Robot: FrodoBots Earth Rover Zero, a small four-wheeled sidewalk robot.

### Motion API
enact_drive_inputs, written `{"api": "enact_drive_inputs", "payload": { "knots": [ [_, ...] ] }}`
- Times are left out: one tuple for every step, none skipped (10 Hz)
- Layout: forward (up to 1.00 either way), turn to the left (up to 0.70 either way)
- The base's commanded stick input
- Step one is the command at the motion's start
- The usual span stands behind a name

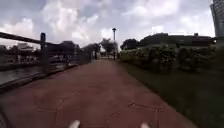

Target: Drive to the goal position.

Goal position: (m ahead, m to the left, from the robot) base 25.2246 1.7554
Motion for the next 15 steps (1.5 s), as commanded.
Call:
{"api": "enact_drive_inputs", "payload": {
  "knots": [
    [0.70,0.00],
    [0.70,0.00],
    [0.70,0.00],
    [0.70,0.00],
    [0.70,0.00],
    [0.70,0.00],
    [0.70,0.00],
    [0.70,0.00],
    [0.70,0.00],
    [0.70,0.00],
    [0.70,0.00],
    [0.70,0.00],
    [0.70,0.00],
    [0.70,0.00],
    [0.70,0.00]
  ]
}}
